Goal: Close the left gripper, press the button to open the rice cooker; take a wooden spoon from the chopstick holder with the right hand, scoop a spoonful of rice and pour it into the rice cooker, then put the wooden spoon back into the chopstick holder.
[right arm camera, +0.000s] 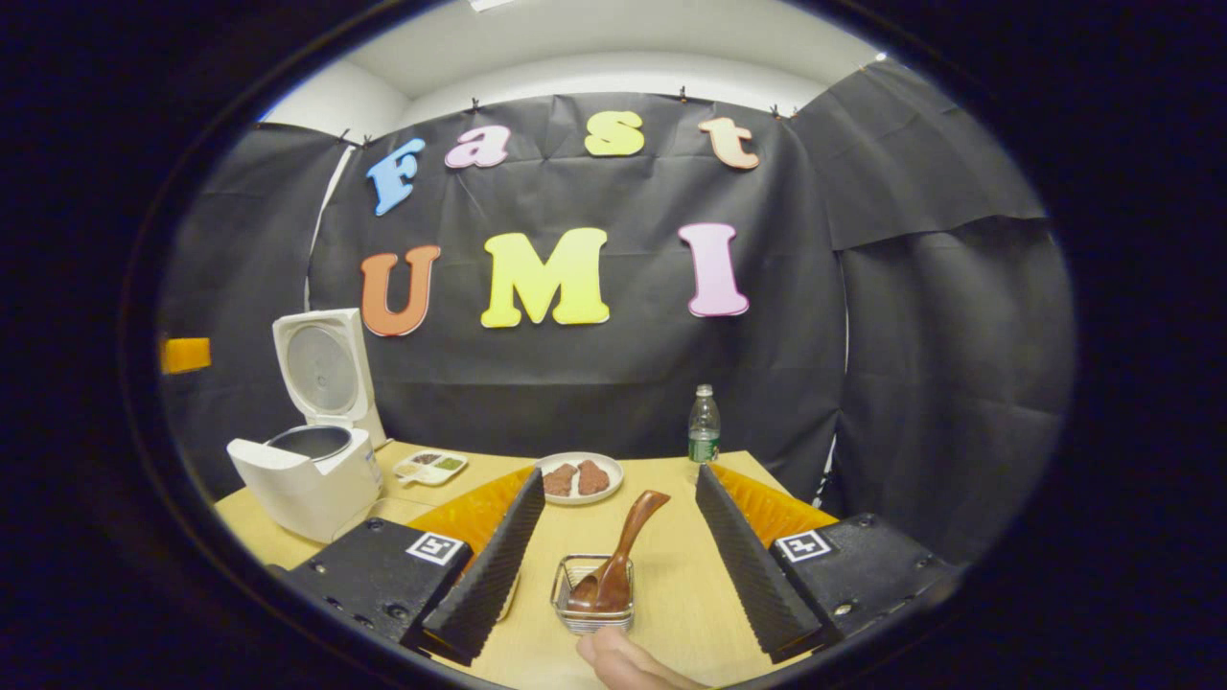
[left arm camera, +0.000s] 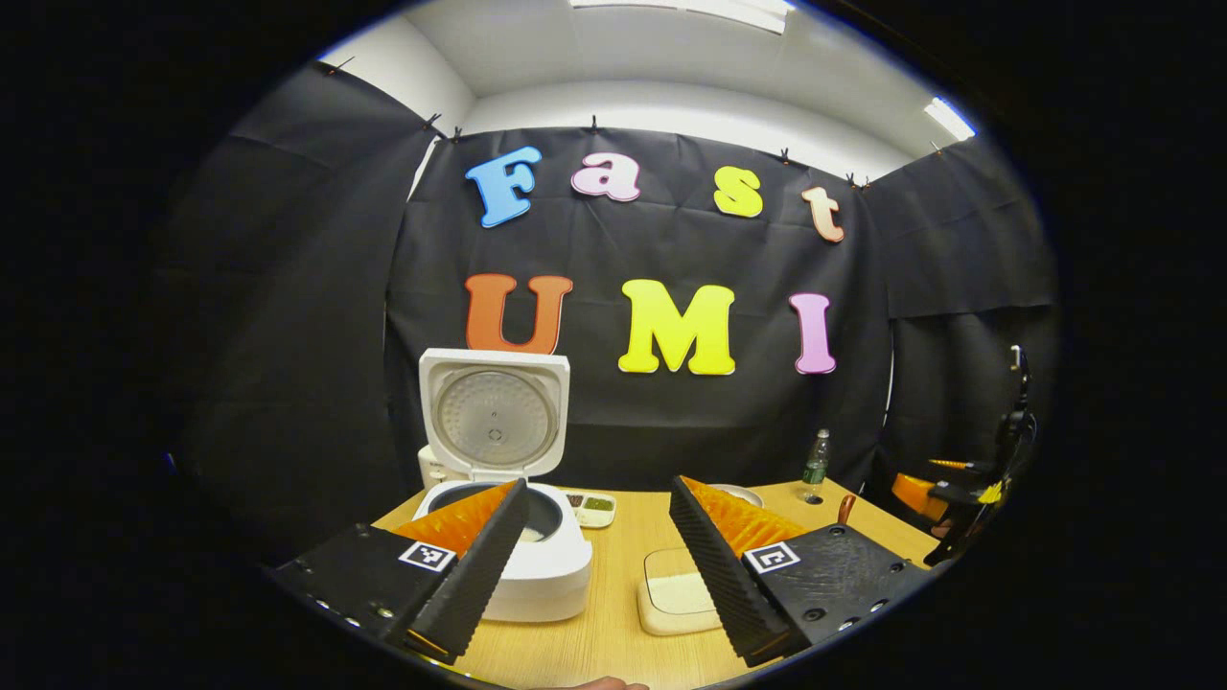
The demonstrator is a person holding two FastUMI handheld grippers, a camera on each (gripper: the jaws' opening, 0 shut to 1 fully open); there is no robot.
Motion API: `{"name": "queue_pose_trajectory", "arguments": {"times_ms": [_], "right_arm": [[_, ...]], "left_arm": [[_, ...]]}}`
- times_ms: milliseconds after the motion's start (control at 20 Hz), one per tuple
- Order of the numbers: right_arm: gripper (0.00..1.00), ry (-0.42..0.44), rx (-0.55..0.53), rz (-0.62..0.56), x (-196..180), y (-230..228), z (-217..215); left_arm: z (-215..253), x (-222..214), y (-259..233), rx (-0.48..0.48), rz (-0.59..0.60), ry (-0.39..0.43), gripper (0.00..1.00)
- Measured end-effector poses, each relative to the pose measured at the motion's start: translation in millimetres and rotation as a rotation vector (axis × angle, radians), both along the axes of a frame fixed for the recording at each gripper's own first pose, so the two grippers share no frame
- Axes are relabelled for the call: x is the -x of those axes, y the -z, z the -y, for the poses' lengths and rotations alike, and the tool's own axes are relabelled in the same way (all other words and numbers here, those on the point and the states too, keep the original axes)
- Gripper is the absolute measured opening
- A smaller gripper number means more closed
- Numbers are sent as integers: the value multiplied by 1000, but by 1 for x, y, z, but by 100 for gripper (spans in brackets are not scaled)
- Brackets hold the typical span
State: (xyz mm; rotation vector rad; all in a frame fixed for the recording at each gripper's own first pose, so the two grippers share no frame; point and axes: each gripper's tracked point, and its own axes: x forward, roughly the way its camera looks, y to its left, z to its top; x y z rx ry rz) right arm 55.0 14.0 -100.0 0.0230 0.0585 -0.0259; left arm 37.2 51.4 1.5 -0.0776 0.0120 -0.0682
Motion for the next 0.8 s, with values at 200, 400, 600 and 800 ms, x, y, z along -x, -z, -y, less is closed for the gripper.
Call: {"name": "queue_pose_trajectory", "arguments": {"times_ms": [200,400,600,800], "right_arm": [[100,-33,10,49,18,-12,-9],[99,-53,-9,52,24,-6,-11],[100,-78,-14,46,30,1,-8],[100,-96,-2,88,34,-1,2]], "left_arm": [[-11,-32,-30,-7,-8,8,94],[-18,-78,-54,32,-23,34,94],[-48,-136,-78,36,-11,-28,94],[-87,-192,-93,-3,49,-142,94]]}}
